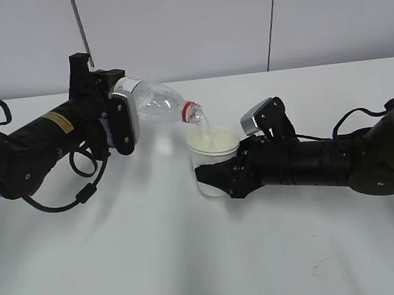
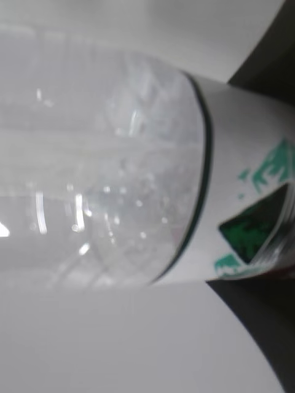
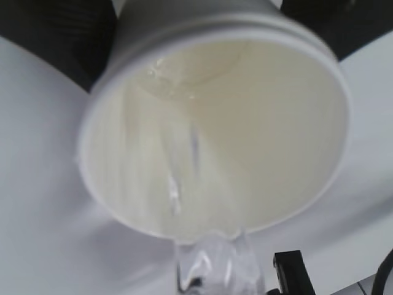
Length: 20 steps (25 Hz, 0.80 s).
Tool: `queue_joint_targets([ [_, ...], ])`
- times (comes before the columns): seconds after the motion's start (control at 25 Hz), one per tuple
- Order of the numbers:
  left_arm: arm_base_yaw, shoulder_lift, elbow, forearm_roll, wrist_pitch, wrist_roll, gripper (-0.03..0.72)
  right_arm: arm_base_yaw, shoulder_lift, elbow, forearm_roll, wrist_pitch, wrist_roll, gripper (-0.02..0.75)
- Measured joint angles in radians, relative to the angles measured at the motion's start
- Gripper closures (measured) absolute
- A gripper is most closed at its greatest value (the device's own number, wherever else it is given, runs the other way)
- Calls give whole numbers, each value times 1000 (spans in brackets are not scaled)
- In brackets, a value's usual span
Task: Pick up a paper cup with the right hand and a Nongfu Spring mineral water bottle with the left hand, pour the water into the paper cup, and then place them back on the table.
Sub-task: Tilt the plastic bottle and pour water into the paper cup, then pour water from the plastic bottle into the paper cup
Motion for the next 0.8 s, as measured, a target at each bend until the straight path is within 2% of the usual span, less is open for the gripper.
queue_joint_targets([
  [0.76,0,0,0,0,-22,3,261,0,0,0,-2,0,0,231],
  [0.8,0,0,0,0,-20,-50,262,0,0,0,-2,0,0,231],
])
